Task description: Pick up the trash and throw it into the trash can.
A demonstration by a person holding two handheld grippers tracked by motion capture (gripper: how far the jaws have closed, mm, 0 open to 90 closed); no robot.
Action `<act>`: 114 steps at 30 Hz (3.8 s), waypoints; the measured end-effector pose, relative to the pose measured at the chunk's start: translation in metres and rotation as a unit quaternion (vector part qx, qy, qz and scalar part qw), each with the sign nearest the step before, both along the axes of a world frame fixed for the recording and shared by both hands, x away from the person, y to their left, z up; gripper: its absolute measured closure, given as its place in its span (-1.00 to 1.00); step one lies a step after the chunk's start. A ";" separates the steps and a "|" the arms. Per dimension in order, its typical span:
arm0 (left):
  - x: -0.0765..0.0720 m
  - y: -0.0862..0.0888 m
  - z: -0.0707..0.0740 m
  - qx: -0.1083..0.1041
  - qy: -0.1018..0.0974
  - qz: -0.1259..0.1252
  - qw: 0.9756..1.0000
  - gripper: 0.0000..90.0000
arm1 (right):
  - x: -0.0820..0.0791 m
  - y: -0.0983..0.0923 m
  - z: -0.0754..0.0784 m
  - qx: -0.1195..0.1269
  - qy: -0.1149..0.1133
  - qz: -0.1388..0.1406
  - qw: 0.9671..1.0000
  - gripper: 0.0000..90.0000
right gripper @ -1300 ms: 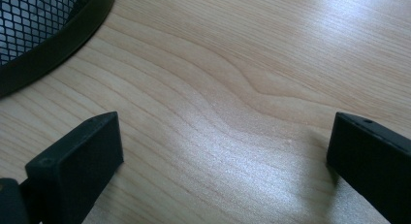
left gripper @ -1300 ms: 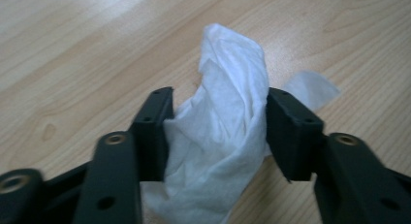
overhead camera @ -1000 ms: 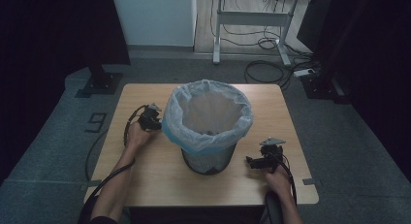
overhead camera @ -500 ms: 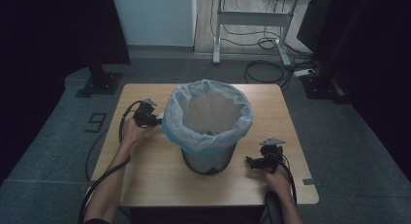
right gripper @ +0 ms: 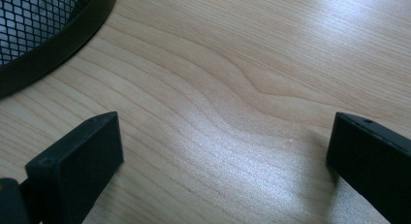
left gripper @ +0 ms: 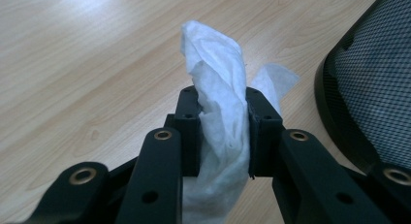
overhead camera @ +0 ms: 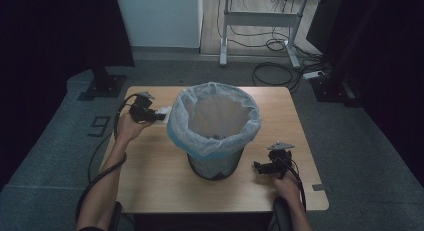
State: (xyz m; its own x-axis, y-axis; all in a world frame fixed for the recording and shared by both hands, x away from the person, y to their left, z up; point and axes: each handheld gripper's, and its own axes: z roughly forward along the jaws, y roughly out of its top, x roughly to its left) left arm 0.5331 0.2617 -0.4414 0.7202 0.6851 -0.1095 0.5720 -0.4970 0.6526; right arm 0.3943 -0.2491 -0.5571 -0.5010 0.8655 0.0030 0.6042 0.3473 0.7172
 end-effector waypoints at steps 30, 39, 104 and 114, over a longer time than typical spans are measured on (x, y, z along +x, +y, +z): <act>-0.001 -0.004 0.103 -0.004 -0.013 -0.006 1.000 0.60 | 0.000 0.000 0.000 0.000 -0.001 0.002 1.000 -1.00; -0.004 -0.009 0.134 -0.011 -0.018 -0.017 1.000 0.60 | 0.000 0.000 0.000 -0.001 -0.001 0.002 1.000 -1.00; -0.069 -0.171 0.163 -0.009 -0.008 -0.232 0.973 0.55 | -0.001 0.001 0.000 0.000 -0.001 0.003 1.000 -1.00; -0.074 -0.179 0.159 0.026 -0.026 -0.242 0.969 -0.14 | -0.001 0.001 0.000 0.000 0.000 0.004 1.000 -1.00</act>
